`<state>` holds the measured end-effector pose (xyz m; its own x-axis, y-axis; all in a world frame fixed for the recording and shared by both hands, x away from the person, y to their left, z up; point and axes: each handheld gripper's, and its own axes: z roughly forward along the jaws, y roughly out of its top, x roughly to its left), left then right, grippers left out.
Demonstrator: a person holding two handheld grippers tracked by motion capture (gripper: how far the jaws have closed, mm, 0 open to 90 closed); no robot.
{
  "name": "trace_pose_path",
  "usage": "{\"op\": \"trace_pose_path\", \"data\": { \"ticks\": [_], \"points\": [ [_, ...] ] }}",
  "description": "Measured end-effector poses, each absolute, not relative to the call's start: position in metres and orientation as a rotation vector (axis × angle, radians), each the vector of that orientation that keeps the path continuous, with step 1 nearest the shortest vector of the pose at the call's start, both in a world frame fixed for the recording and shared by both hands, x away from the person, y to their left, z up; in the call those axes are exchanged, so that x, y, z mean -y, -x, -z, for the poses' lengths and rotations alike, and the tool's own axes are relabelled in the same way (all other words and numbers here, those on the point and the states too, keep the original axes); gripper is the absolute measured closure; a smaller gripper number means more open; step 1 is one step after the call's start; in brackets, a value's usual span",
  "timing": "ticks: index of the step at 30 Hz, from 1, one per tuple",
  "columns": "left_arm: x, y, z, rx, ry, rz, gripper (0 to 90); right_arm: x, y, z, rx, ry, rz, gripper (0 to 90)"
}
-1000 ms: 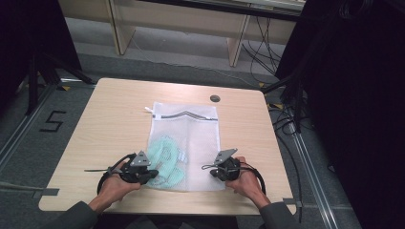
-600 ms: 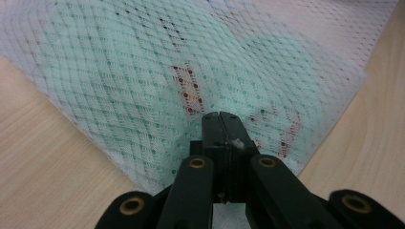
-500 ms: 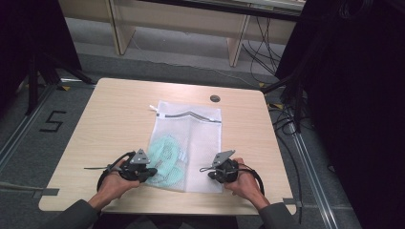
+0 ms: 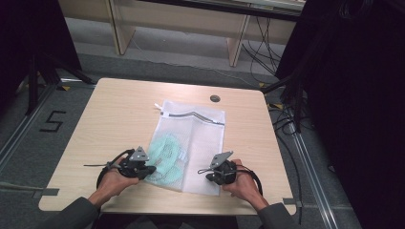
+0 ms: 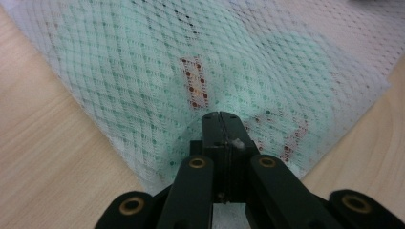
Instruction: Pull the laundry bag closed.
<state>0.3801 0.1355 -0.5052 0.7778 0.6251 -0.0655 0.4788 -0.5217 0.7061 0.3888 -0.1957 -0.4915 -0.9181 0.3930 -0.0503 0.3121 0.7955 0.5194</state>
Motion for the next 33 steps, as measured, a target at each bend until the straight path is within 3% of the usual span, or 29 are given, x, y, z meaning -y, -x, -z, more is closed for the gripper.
{"op": "trace_pose_path", "data": {
  "ticks": [33],
  "points": [
    [-0.144, -0.404, 0.506, -0.841, -2.237, -0.29, 89.4, 0.167, -0.38, 0.493, -2.873, -0.489, -0.808, 90.0]
  ]
}}
